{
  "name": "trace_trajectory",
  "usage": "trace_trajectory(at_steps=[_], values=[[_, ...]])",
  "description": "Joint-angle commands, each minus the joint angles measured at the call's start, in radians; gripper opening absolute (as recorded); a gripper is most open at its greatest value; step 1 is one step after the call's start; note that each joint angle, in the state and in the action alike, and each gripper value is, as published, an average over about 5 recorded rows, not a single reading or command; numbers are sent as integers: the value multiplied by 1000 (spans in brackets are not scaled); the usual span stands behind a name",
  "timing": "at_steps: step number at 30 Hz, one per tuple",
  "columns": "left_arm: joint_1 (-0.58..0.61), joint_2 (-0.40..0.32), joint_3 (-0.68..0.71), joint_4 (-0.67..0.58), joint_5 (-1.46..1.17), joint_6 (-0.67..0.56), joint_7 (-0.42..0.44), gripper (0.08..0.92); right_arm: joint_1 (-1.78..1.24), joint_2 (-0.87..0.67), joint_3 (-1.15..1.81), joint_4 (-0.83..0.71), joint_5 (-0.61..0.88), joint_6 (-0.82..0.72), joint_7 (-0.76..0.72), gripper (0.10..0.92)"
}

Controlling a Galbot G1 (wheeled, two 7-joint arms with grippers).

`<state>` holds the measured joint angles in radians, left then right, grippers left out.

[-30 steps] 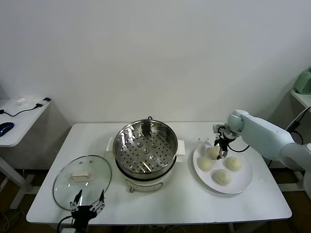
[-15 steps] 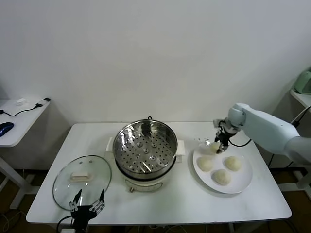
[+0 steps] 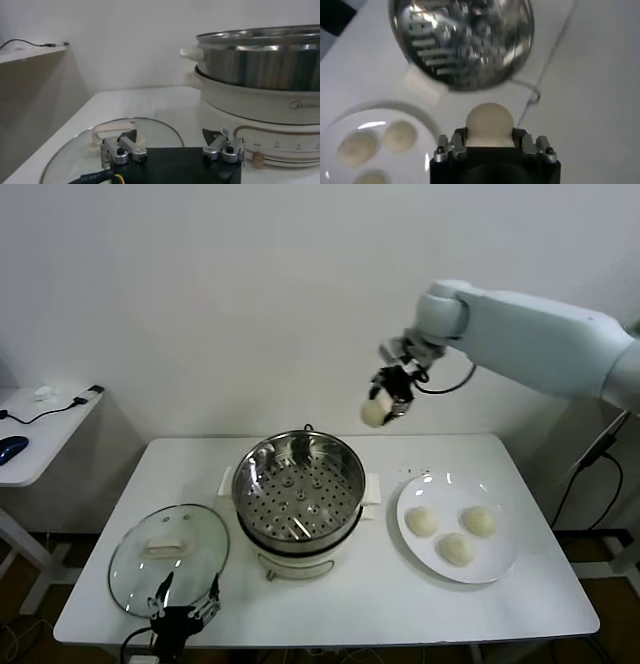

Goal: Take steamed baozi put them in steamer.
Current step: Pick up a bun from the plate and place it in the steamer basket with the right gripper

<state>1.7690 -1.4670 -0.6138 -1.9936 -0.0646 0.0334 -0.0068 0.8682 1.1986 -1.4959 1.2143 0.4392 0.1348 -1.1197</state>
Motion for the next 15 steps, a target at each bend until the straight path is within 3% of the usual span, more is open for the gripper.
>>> trace_trajectory(at_steps=[1,8,15], values=[[5,-1,3,-1,6,-5,-3,823,4,173,-58,98,-161,356,0,602],[15,-3,9,6,15,-12,-9,823,-222,223,45,-172,-483,531,68,602],[16,0,7,10,17,-13,-11,823,-358,304,141,-401,-618,619,83,602]])
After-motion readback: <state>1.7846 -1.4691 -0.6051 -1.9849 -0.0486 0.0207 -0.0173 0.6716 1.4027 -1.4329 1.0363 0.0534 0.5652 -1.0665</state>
